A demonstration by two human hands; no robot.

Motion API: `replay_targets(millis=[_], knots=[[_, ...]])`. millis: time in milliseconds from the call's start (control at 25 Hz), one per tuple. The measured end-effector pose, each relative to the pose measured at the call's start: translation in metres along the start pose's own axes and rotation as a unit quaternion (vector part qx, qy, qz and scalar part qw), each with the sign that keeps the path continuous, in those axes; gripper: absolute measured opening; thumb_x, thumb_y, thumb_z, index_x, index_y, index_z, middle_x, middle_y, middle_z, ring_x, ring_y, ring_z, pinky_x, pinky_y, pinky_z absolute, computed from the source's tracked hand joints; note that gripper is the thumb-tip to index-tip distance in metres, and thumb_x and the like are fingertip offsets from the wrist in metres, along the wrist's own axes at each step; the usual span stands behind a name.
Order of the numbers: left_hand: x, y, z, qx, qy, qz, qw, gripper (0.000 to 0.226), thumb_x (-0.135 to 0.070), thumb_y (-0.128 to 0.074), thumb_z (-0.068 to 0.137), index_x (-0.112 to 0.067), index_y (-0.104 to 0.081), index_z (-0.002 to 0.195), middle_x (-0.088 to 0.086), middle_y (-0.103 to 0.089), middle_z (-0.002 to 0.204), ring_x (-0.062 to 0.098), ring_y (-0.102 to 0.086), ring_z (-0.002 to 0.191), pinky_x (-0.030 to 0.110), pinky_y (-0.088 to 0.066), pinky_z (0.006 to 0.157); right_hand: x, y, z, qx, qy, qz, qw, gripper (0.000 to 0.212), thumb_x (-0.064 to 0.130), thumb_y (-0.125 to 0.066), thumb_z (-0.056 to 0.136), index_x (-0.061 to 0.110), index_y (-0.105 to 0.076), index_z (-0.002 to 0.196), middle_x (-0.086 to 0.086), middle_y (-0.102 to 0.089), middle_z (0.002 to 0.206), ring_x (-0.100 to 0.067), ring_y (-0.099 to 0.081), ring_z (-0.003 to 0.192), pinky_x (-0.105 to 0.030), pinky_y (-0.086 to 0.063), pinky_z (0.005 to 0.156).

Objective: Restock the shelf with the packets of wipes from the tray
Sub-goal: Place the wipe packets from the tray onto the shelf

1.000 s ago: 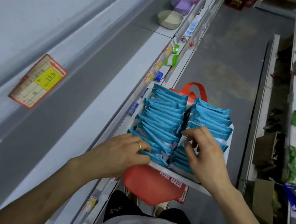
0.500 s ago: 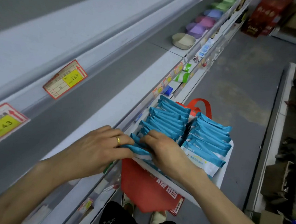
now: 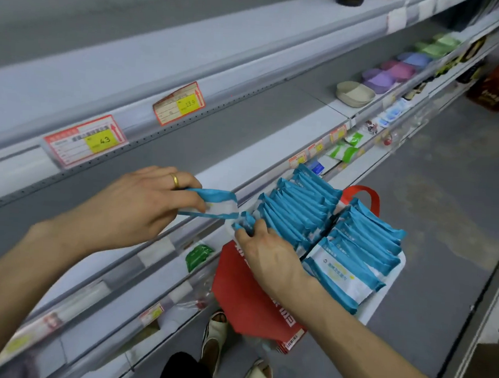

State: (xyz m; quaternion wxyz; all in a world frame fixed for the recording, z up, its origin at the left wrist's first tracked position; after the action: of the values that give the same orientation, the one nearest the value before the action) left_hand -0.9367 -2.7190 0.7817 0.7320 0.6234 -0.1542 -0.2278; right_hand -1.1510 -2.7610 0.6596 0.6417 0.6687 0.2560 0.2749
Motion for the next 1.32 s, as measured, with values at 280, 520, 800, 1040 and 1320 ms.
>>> replay_targets(millis=[280, 520, 800, 1040, 1320], knots=[[-0.006, 0.008, -0.005, 0.002, 0.011, -0.013, 1.0, 0.035, -0.028, -0.036, 0.096, -0.036, -0.062, 0.118, -0.009, -0.059, 0.121, 0.018, -0.058, 0.1, 0.044, -0.055, 0.08, 0.007, 0.006, 0.002, 0.042, 0.001, -0.055, 0.998, 0.047, -0.004, -0.066, 0.081, 0.012, -0.053, 0.124, -0.012, -0.065, 0.1, -0.035, -0.07, 0.085, -0.037, -0.04, 0.057], [0.014, 0.009, -0.026, 0.002, 0.009, -0.034, 0.999, 0.033, -0.014, -0.054, 0.095, -0.038, -0.061, 0.116, -0.011, -0.06, 0.12, 0.017, -0.059, 0.099, 0.044, -0.056, 0.077, 0.014, -0.004, 0.022, 0.057, -0.062, -0.01, 0.996, 0.042, 0.004, -0.047, 0.095, 0.012, -0.039, 0.135, -0.013, -0.068, 0.102, -0.038, -0.069, 0.092, -0.039, -0.04, 0.061], [0.032, 0.007, -0.042, -0.003, -0.008, -0.08, 0.997, 0.039, -0.005, -0.059, 0.092, -0.036, -0.066, 0.115, -0.011, -0.06, 0.12, 0.013, -0.055, 0.099, 0.035, -0.051, 0.075, 0.015, -0.005, 0.013, 0.054, -0.097, 0.081, 0.991, 0.033, 0.005, -0.051, 0.086, 0.017, -0.042, 0.116, -0.013, -0.067, 0.094, -0.037, -0.062, 0.088, -0.044, -0.051, 0.07], [0.028, 0.002, -0.033, 0.018, -0.019, -0.113, 0.993, 0.037, -0.006, -0.056, 0.094, -0.034, -0.067, 0.116, -0.01, -0.06, 0.12, 0.007, -0.049, 0.099, 0.035, -0.053, 0.078, 0.016, 0.002, -0.007, 0.035, -0.078, 0.129, 0.988, 0.031, 0.032, -0.054, 0.094, 0.02, -0.044, 0.12, -0.009, -0.06, 0.105, -0.032, -0.058, 0.095, -0.05, -0.052, 0.079], [0.017, -0.003, -0.013, 0.015, 0.019, -0.12, 0.993, 0.044, -0.005, -0.052, 0.094, -0.042, -0.064, 0.115, -0.02, -0.054, 0.119, 0.001, -0.045, 0.102, 0.022, -0.043, 0.077, -0.009, 0.019, -0.012, 0.034, -0.024, 0.174, 0.984, 0.026, 0.007, -0.051, 0.087, 0.022, -0.046, 0.108, -0.002, -0.055, 0.1, -0.025, -0.053, 0.087, -0.047, -0.05, 0.078]])
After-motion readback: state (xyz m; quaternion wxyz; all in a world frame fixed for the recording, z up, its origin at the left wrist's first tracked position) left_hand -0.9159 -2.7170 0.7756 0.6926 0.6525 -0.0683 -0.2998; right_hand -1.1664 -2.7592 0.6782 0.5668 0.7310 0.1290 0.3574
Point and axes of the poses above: each hand's wrist, its own z-axis towards the middle knuckle, its own y-axis out of the back of the hand, x = y × z, the point moved 3 cm from there along z, towards the middle knuckle
